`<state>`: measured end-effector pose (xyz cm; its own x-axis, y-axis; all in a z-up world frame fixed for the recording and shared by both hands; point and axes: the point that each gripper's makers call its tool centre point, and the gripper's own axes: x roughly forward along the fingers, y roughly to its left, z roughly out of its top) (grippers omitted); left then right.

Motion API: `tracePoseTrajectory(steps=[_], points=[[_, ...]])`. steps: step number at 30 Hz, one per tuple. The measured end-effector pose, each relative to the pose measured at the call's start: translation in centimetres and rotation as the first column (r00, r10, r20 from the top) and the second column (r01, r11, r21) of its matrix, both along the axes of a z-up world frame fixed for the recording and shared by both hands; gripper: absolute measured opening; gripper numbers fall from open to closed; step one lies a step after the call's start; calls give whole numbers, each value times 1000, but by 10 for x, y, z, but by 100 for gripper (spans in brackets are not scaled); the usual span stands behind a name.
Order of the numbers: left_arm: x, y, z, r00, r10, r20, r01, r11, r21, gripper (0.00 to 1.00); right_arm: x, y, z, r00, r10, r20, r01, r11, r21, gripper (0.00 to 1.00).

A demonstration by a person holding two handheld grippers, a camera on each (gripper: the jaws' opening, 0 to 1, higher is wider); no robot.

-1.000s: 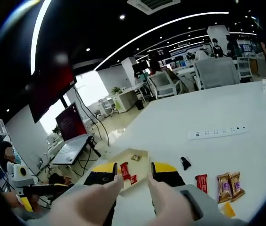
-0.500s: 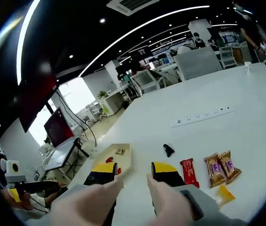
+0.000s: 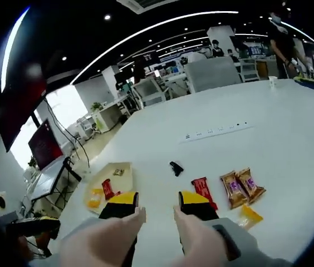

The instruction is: Place the target food into the container with the food tongs after gripping and lifting it, then release it inside without dropping or visibly crushing the food.

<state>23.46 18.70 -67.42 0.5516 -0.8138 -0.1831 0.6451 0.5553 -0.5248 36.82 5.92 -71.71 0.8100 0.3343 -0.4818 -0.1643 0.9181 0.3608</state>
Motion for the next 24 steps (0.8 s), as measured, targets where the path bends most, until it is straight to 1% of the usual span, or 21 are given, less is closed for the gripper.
tracePoseTrajectory(steps=[2, 4, 5, 7, 10, 14, 18, 22, 24], points=[[-7, -10, 2, 999, -42, 21, 42, 999, -13, 99, -1, -3, 1, 1000, -1, 8, 1, 1000, -18, 28], [-11, -16, -3, 998, -68, 17, 68, 998, -9, 99, -4, -6, 2, 1000, 12, 9, -12, 1000, -28, 28], [-11, -18, -4, 997, -74, 16, 74, 997, -11, 99, -4, -9, 3, 1000, 20, 17, -20, 999, -42, 28], [-10, -22, -5, 997, -82, 12, 82, 996, -23, 99, -7, -13, 3, 1000, 30, 8, -30, 998, -50, 28], [-8, -28, -2, 996, -82, 23, 83, 996, -35, 99, -9, -19, 3, 999, 52, 7, -51, 997, -58, 29], [-6, -34, -6, 997, -73, 20, 74, 997, -33, 99, -14, -15, 1, 992, 128, -2, -128, 990, -65, 29], [-5, -36, -12, 998, -61, 12, 62, 998, -23, 99, -13, -11, 2, 985, 175, 8, -174, 982, -71, 29], [2, -29, -18, 1000, -19, 11, 19, 1000, 12, 99, -6, -7, -4, 978, 210, 7, -209, 975, -74, 29], [7, -23, -23, 1000, 9, -11, -9, 1000, 30, 99, -3, -4, -7, 963, 268, 4, -265, 956, -129, 29]])
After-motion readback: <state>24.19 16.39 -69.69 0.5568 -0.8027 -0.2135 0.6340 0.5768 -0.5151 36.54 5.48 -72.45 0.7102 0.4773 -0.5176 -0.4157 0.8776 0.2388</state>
